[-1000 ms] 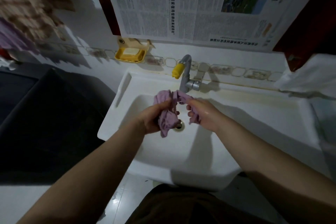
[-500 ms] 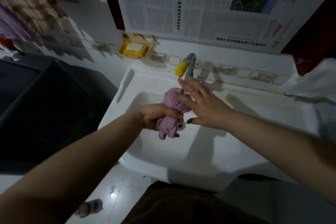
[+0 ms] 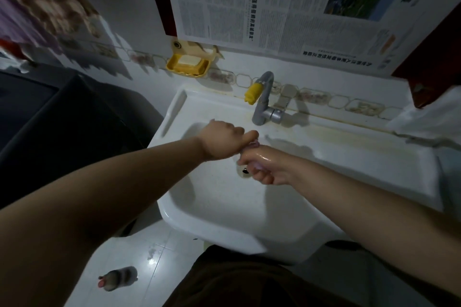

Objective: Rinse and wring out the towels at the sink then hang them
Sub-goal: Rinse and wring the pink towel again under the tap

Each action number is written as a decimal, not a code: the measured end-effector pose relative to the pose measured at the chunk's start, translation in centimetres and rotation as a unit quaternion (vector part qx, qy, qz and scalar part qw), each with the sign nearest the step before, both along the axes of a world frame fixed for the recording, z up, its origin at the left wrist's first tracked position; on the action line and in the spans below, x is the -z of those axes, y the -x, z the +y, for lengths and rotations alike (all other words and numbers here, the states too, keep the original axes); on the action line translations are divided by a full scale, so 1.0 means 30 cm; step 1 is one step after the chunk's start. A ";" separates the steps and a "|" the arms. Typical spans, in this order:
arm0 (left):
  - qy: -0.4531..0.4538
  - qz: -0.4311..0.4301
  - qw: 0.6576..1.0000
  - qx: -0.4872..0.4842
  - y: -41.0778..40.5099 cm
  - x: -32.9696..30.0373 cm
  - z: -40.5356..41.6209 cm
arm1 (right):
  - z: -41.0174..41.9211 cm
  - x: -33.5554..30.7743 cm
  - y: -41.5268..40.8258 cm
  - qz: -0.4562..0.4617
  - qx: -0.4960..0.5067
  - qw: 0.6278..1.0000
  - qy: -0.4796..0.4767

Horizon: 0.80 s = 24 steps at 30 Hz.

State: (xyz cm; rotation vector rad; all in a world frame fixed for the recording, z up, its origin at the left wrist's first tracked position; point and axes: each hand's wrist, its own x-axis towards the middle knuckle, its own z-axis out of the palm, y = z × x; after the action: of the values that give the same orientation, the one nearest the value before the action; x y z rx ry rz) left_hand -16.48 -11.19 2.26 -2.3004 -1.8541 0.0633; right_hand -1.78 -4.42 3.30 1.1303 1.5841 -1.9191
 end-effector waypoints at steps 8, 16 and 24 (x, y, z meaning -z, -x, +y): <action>-0.108 0.024 0.984 0.137 0.000 0.019 0.003 | 0.090 -0.011 -0.068 0.022 0.014 0.960 0.278; 0.320 -0.559 0.658 -0.390 -0.090 -0.019 0.007 | 0.107 0.066 -0.167 0.149 -0.060 0.915 -0.369; 0.557 -0.794 0.239 -0.053 -0.136 -0.063 -0.013 | 0.147 0.034 -0.126 0.469 -0.138 0.480 -0.729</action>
State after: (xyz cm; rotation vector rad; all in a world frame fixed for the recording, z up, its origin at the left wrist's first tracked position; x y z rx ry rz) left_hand -12.40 -11.59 4.16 0.4559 0.5199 0.5325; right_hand 1.98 -0.02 2.27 -0.2470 3.8758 -0.3285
